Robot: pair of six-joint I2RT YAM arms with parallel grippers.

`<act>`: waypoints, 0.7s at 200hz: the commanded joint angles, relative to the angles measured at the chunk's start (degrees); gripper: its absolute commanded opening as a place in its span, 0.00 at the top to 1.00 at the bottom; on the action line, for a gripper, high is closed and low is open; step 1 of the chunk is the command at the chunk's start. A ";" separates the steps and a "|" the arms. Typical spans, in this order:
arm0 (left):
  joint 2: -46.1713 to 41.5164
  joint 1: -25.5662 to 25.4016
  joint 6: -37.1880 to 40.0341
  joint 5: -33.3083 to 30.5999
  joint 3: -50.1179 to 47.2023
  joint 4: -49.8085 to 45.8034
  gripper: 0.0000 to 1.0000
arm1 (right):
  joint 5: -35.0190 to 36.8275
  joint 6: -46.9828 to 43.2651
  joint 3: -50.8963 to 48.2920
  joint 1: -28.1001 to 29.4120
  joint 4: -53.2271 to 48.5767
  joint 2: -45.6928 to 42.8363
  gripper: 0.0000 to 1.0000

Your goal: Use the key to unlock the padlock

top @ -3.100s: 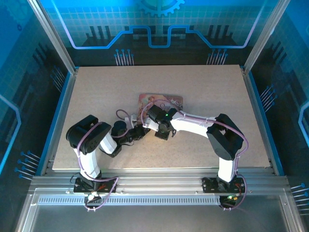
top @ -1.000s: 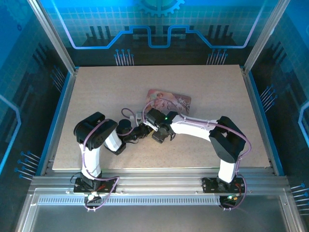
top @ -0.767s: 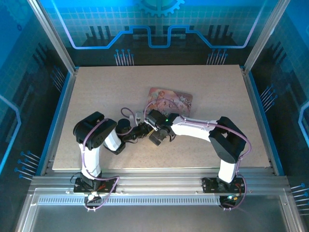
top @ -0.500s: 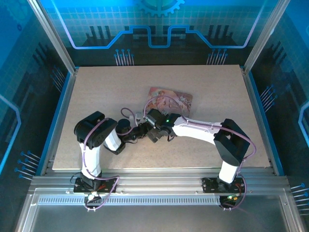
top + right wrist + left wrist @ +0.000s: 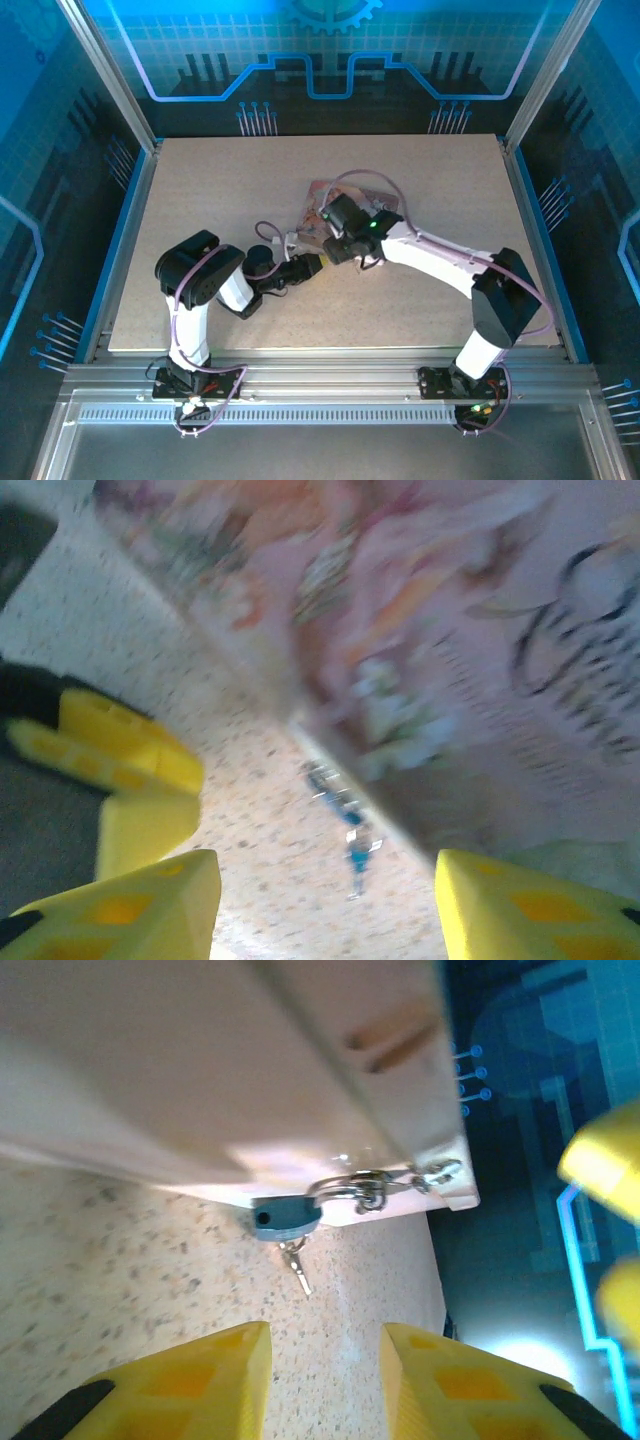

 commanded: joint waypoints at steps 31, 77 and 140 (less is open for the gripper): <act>-0.85 -1.21 8.48 -1.46 2.19 -1.87 0.65 | 2.19 4.92 -12.61 0.69 5.91 -8.17 0.59; -5.52 0.61 9.80 -2.80 2.72 -11.91 0.65 | 12.13 4.49 -13.66 8.16 10.46 -0.51 0.52; -15.53 4.67 13.72 -2.53 0.28 -22.81 0.65 | 15.42 4.02 -7.07 7.02 11.75 12.32 0.47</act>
